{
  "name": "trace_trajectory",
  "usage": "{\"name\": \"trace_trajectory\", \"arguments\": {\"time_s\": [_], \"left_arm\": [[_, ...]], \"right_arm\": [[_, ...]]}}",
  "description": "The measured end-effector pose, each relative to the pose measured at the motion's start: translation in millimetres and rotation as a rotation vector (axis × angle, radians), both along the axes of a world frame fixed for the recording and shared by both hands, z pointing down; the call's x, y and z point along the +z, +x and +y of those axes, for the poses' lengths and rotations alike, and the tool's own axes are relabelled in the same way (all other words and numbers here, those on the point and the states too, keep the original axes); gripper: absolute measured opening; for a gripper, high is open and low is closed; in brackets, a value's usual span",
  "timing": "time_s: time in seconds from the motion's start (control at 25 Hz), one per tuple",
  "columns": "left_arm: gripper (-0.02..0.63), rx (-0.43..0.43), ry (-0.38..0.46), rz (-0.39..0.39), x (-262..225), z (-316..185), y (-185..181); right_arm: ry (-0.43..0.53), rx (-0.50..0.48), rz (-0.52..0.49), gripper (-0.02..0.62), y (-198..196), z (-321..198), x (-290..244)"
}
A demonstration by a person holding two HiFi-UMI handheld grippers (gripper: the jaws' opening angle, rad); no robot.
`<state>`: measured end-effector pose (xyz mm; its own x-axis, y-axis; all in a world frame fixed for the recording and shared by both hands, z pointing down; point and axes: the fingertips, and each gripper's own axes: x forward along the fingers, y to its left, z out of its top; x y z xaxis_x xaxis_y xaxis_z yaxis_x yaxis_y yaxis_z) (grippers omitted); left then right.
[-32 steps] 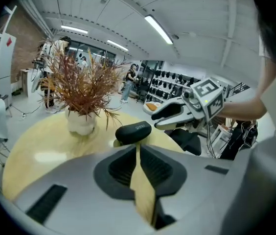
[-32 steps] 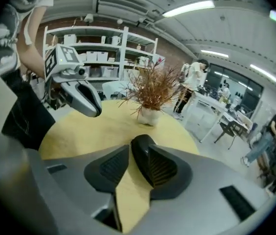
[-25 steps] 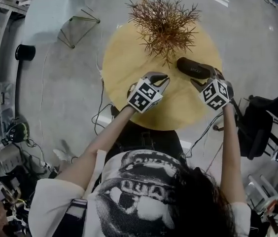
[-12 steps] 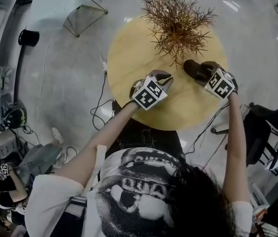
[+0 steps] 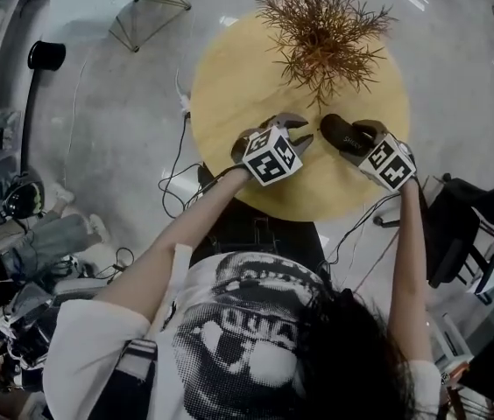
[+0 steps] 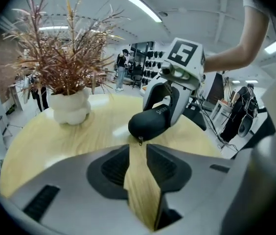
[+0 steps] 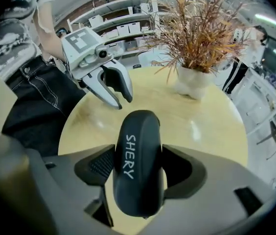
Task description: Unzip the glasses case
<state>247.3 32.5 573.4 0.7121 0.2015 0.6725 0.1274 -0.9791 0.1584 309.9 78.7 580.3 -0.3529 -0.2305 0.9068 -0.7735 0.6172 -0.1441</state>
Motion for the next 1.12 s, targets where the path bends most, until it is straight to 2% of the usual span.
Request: {"name": "trace_trajectory", "arguments": {"time_s": [0.12, 0.24, 0.4, 0.48, 0.56, 0.72, 1.0, 1.12], "left_arm": [[0.101, 0.045, 0.033, -0.005, 8, 6, 5], [0.100, 0.054, 0.055, -0.005, 16, 5, 12], [0.098, 0.071, 0.046, -0.002, 20, 7, 18], [0.075, 0.094, 0.058, 0.001, 21, 10, 20], [0.021, 0.110, 0.084, 0.002, 23, 9, 20], [0.017, 0.121, 0.090, 0.001, 25, 8, 19], [0.015, 0.140, 0.085, 0.008, 22, 19, 7], [0.015, 0.105, 0.077, 0.020, 19, 20, 2]], "right_arm": [[-0.018, 0.019, -0.008, 0.304, -4, 1, 1], [-0.032, 0.027, -0.014, 0.304, -8, 0, 2], [-0.043, 0.059, -0.017, 0.304, -9, 0, 2], [-0.047, 0.072, -0.019, 0.304, -9, 1, 1], [-0.051, 0.090, -0.024, 0.304, -9, 1, 1], [-0.064, 0.137, -0.048, 0.302, -9, -1, 5], [-0.091, 0.290, -0.071, 0.301, -15, -2, 6], [-0.107, 0.390, -0.130, 0.301, -22, -3, 5]]}}
